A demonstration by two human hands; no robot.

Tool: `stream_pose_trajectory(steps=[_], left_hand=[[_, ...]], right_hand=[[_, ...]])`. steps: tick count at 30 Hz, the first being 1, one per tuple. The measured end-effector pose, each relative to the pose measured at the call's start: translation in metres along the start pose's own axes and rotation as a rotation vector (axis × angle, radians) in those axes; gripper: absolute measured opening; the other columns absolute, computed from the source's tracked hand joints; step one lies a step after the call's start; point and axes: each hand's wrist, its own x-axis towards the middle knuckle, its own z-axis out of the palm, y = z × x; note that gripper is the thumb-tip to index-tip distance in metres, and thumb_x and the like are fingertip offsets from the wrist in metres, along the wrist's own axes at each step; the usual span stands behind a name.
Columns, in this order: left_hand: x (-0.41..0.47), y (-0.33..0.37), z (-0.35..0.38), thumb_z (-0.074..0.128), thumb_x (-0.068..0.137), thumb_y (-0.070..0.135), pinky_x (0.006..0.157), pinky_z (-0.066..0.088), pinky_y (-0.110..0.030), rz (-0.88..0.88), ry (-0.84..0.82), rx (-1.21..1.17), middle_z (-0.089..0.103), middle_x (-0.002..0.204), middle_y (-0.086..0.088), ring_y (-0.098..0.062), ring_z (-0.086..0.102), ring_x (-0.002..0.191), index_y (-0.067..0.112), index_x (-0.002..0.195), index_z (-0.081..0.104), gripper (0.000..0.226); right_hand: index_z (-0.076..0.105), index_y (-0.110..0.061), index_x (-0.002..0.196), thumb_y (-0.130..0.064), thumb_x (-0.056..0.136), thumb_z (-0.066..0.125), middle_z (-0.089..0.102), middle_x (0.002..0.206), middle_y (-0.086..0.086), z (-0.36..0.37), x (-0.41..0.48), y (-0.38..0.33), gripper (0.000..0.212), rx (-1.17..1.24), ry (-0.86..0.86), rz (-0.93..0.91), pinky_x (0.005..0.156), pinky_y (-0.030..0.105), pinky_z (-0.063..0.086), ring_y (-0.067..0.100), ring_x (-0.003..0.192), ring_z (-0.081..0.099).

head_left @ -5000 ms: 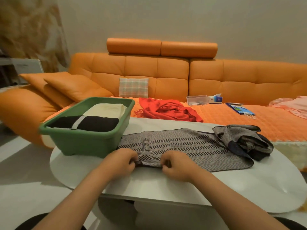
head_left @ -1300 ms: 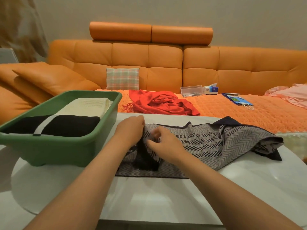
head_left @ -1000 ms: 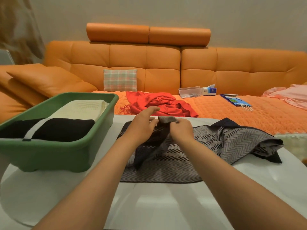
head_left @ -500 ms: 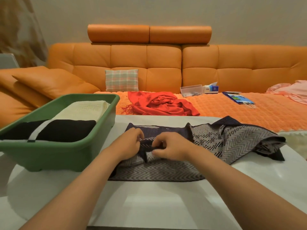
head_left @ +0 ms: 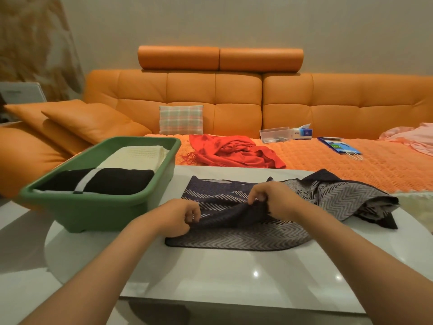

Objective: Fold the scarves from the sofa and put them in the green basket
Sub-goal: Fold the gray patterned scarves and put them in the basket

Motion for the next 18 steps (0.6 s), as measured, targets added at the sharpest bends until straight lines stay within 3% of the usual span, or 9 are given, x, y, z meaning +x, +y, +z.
stream_pose_trajectory(steps=[3, 5, 7, 9, 12, 15, 18], left_hand=[[-0.008, 0.003, -0.004, 0.061, 0.076, 0.007, 0.064, 0.049, -0.022, 0.032, -0.116, -0.027, 0.063, 0.087, 0.012, -0.008, 0.059, 0.075, 0.036, 0.083, 0.064, 0.03], [-0.012, 0.008, -0.005, 0.069, 0.078, 0.017, 0.066, 0.052, -0.022, 0.024, -0.312, -0.057, 0.069, 0.086, 0.012, -0.005, 0.063, 0.073, 0.035, 0.091, 0.07, 0.022], [-0.01, 0.014, -0.007, 0.07, 0.081, 0.034, 0.069, 0.054, -0.026, 0.003, -0.346, -0.116, 0.07, 0.081, 0.012, -0.006, 0.065, 0.07, 0.034, 0.091, 0.072, 0.01], [0.002, 0.018, -0.008, 0.064, 0.086, 0.037, 0.066, 0.051, -0.023, -0.008, -0.189, -0.155, 0.069, 0.076, 0.012, -0.007, 0.065, 0.067, 0.031, 0.085, 0.072, 0.01], [0.032, 0.02, -0.009, 0.057, 0.093, 0.025, 0.061, 0.041, -0.016, 0.001, 0.128, -0.103, 0.065, 0.077, 0.016, 0.0, 0.058, 0.069, 0.032, 0.085, 0.069, 0.016], [0.068, 0.013, -0.005, 0.05, 0.095, 0.016, 0.074, 0.046, -0.022, -0.042, 0.273, -0.15, 0.069, 0.096, 0.008, -0.007, 0.062, 0.085, 0.035, 0.091, 0.068, 0.026], [0.103, 0.006, -0.002, 0.044, 0.097, 0.008, 0.093, 0.048, -0.03, -0.065, 0.296, -0.101, 0.068, 0.119, -0.001, -0.018, 0.062, 0.106, 0.024, 0.114, 0.07, 0.035]], right_hand=[[0.069, -0.031, 0.069, 0.01, 0.07, 0.057, 0.066, 0.076, -0.012, -0.016, -0.016, 0.008, 0.043, -0.085, -0.198, -0.005, 0.06, 0.016, 0.044, 0.004, 0.068, 0.059], [0.076, -0.032, 0.073, 0.005, 0.073, 0.053, 0.071, 0.086, -0.011, -0.015, -0.022, 0.012, 0.044, -0.22, -0.398, 0.106, 0.063, 0.018, 0.048, 0.009, 0.077, 0.063], [0.078, -0.039, 0.076, -0.001, 0.077, 0.05, 0.07, 0.095, -0.014, -0.012, -0.023, 0.017, 0.047, -0.207, -0.462, 0.2, 0.071, 0.022, 0.051, 0.011, 0.088, 0.063], [0.079, -0.035, 0.075, -0.004, 0.08, 0.049, 0.071, 0.094, -0.012, -0.011, -0.019, 0.019, 0.043, -0.066, -0.335, 0.266, 0.077, 0.024, 0.051, 0.011, 0.09, 0.063], [0.074, -0.027, 0.078, -0.005, 0.083, 0.05, 0.07, 0.088, -0.004, -0.013, -0.004, 0.023, 0.033, 0.0, -0.012, 0.327, 0.076, 0.034, 0.056, 0.018, 0.085, 0.064], [0.072, -0.023, 0.089, -0.01, 0.087, 0.05, 0.068, 0.089, -0.001, -0.008, 0.015, 0.035, 0.025, -0.003, 0.163, 0.417, 0.069, 0.036, 0.056, 0.021, 0.081, 0.064], [0.071, -0.013, 0.084, -0.021, 0.091, 0.05, 0.069, 0.083, 0.007, -0.002, 0.039, 0.056, 0.023, -0.064, 0.199, 0.528, 0.06, 0.032, 0.049, 0.027, 0.077, 0.064]])
